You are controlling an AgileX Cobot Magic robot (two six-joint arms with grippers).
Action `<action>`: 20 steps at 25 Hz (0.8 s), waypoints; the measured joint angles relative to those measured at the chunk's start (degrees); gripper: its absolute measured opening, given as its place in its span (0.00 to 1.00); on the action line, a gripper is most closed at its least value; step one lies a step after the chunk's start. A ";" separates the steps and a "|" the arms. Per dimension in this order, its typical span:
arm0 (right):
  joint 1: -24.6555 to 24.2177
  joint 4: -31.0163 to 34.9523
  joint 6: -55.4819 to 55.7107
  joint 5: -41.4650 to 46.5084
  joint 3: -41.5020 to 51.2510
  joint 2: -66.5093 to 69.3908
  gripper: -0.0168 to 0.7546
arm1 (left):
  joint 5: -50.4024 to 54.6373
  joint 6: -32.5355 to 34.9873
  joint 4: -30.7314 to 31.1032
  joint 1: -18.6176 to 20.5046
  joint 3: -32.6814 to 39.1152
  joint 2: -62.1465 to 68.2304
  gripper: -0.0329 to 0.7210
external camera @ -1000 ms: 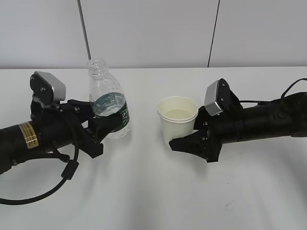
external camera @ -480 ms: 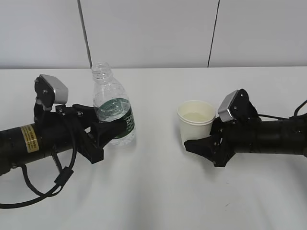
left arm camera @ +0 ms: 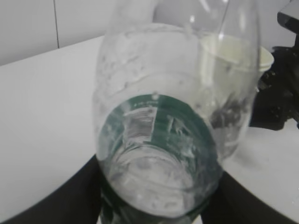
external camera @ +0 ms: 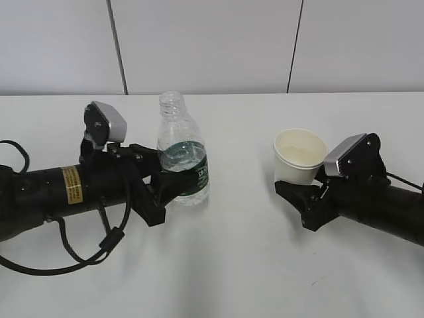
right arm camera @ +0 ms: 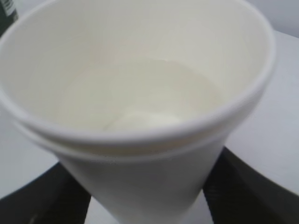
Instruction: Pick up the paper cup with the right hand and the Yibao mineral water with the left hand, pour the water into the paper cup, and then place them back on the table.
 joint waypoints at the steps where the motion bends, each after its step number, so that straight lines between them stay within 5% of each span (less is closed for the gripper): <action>1: 0.00 1.64 -0.74 -0.48 0.37 0.00 0.70 | 0.15 -0.05 0.20 -0.86 -0.64 0.66 0.54; 12: 0.00 5.22 -3.32 -4.06 0.92 6.60 0.70 | 0.27 -0.23 -0.42 -6.45 -3.12 4.85 0.52; 20: 0.00 -5.61 -3.59 -4.26 0.92 6.60 0.70 | 3.70 0.49 -1.33 -6.64 -3.20 5.48 0.52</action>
